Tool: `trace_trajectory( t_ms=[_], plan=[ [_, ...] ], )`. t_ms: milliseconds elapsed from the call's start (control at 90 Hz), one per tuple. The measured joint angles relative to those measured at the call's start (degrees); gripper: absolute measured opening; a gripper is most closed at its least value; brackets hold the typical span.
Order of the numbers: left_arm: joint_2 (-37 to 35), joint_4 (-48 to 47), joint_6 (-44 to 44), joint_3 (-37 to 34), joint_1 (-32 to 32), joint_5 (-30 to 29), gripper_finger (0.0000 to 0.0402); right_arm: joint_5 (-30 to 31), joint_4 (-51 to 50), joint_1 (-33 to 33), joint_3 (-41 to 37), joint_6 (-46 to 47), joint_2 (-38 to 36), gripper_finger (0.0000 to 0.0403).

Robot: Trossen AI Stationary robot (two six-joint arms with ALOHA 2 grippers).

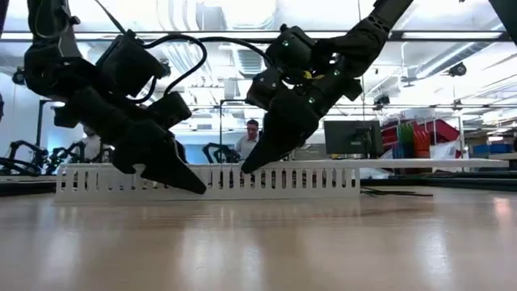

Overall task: Ziptie cables
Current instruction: Close the white cable duct

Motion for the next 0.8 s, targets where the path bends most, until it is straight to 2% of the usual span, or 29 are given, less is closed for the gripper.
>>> trace_trajectory(
  t_ms=[156,378,533,667,800],
  plan=[
    [-0.02,0.24,0.95,-0.37,0.02,0.0,0.0223,-0.19,0.76,0.17,-0.26,-1.08,-0.18,0.024],
    [0.01,0.9,0.58,-0.41,-0.05,0.4,0.0225,5.17,0.65,0.45,-0.28,3.44,-0.05,0.0222],
    [-0.02,0.34,0.58,-0.46,-0.05,0.98,0.0224,5.83,-0.78,0.43,-0.13,4.57,-0.09,0.0234],
    [-0.02,0.5,0.66,-0.48,0.02,2.73,0.022,6.22,-1.46,0.41,-0.13,5.39,-0.1,0.0241],
    [-0.02,0.56,0.8,-0.52,0.08,5.24,0.0226,6.34,-1.47,0.39,-0.05,4.31,-0.1,0.023]
  ],
)
